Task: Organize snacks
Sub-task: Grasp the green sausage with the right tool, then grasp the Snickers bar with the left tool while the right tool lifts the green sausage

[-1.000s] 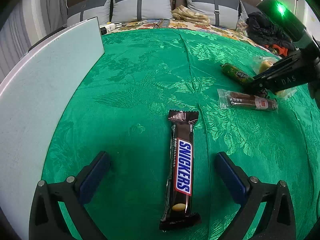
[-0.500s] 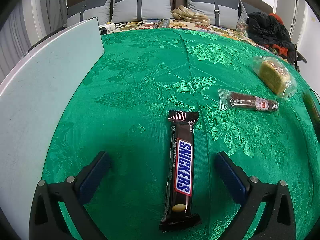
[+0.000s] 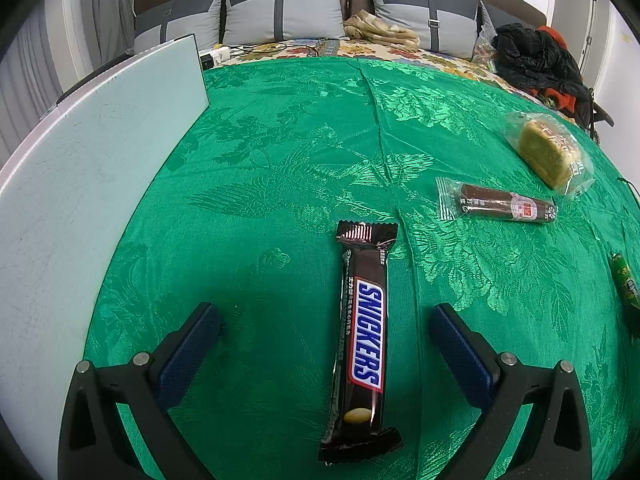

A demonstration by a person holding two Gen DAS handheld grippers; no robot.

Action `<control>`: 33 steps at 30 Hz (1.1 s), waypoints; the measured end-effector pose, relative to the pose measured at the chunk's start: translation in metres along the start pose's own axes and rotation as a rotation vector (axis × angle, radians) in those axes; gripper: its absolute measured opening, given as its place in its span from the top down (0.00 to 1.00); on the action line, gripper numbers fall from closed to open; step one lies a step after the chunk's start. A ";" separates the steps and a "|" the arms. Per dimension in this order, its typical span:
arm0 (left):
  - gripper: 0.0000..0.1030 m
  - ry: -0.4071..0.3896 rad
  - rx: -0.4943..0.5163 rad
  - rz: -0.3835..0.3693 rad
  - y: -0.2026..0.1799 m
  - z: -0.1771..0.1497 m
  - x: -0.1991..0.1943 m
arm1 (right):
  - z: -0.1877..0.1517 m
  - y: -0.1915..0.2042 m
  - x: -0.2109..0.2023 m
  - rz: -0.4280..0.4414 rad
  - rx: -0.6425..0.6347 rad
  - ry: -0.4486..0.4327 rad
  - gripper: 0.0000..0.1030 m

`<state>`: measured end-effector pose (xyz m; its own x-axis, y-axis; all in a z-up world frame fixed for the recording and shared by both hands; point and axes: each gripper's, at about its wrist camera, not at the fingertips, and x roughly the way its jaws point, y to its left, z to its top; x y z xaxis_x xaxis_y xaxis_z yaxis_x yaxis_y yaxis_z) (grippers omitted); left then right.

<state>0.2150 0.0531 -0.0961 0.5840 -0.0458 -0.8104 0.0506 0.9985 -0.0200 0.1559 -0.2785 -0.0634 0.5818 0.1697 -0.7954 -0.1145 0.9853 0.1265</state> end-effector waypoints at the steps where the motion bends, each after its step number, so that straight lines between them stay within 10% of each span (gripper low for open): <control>1: 0.00 0.000 0.000 0.000 0.000 0.000 0.000 | -0.002 0.003 -0.001 -0.007 -0.009 -0.006 0.45; 14: 0.00 0.000 0.000 0.000 0.000 0.000 0.000 | -0.010 0.030 0.011 -0.083 -0.141 -0.002 0.20; 33: 0.00 0.000 0.000 0.000 0.000 0.000 0.000 | -0.012 0.031 0.011 -0.084 -0.145 -0.003 0.19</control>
<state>0.2150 0.0532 -0.0961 0.5840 -0.0462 -0.8104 0.0508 0.9985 -0.0203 0.1494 -0.2464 -0.0754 0.5968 0.0867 -0.7977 -0.1802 0.9832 -0.0280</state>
